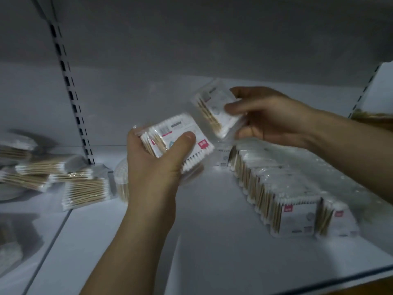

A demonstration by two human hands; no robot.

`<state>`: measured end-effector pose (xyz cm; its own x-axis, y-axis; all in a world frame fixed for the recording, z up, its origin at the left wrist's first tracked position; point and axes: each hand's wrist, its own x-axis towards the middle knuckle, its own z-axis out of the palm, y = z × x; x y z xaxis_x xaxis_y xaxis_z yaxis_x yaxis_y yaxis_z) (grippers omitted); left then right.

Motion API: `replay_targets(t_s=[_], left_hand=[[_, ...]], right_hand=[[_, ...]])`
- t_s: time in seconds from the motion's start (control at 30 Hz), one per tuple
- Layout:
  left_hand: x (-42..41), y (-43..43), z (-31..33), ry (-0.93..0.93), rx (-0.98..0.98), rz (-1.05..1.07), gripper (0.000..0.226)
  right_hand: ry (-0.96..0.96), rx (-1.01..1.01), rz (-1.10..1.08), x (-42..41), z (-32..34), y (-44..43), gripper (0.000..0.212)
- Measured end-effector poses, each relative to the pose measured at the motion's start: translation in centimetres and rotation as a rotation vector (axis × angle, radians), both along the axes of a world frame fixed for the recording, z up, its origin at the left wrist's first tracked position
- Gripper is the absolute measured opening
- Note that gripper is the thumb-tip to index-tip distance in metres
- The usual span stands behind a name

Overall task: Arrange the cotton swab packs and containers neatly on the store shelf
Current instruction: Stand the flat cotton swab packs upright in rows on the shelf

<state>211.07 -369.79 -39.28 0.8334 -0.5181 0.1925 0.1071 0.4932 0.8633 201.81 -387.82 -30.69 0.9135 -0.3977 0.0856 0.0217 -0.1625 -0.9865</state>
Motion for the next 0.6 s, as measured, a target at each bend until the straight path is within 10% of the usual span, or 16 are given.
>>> replay_targets(t_s=[0.33, 0.6], left_hand=[[1.6, 1.3, -1.1, -0.425, 0.395, -0.034, 0.043], [2.4, 2.1, -1.4, -0.461, 0.405, -0.039, 0.043]], right_hand=[[0.358, -1.139, -0.18, 2.4, -2.6, -2.4, 0.046], [0.39, -1.37, -0.092, 4.1, -4.9, -3.8, 0.032]])
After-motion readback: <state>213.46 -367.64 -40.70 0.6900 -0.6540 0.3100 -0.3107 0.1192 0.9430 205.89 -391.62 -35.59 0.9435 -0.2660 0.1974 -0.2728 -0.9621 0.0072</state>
